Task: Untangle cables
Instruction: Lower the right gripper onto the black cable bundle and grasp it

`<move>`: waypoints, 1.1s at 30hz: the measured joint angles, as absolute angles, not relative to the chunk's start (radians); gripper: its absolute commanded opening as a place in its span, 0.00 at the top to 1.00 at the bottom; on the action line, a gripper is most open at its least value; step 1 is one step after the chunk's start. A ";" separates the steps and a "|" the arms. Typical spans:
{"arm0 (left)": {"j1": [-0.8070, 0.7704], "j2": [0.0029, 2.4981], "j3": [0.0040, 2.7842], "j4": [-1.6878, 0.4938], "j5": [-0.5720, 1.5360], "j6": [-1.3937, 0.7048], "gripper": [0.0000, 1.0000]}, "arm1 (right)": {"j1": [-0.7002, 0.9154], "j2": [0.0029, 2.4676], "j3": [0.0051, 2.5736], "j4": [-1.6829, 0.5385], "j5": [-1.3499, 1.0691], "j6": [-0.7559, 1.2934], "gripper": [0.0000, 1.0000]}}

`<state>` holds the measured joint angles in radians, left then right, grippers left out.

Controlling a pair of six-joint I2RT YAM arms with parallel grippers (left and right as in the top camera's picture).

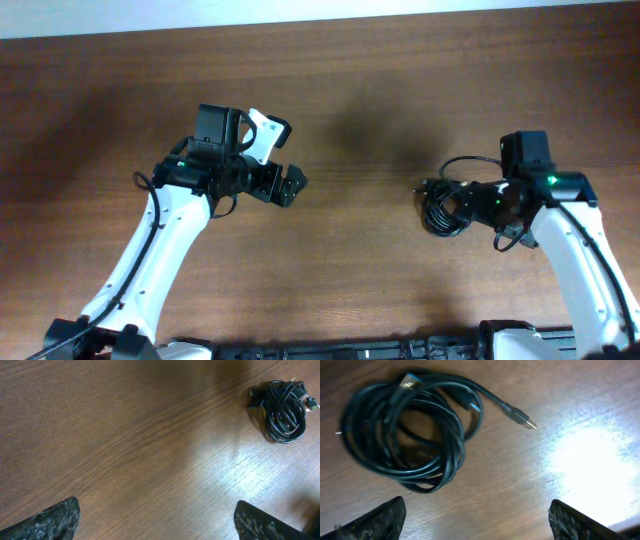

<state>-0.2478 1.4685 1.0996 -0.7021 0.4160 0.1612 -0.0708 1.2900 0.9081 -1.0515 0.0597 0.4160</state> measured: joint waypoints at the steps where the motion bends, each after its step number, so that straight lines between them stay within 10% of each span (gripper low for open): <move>1: -0.248 1.468 1.100 -0.702 0.416 0.161 0.01 | -0.072 1.299 0.908 -1.052 0.059 0.416 0.10; 33: -0.248 1.468 1.100 -0.702 0.416 0.161 0.01 | -0.078 1.697 0.915 -0.811 -0.191 0.352 0.17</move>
<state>-0.2478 1.4685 1.1000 -0.7021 0.4160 0.1612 -0.0776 1.6974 0.9150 -0.8112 -0.1905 0.3519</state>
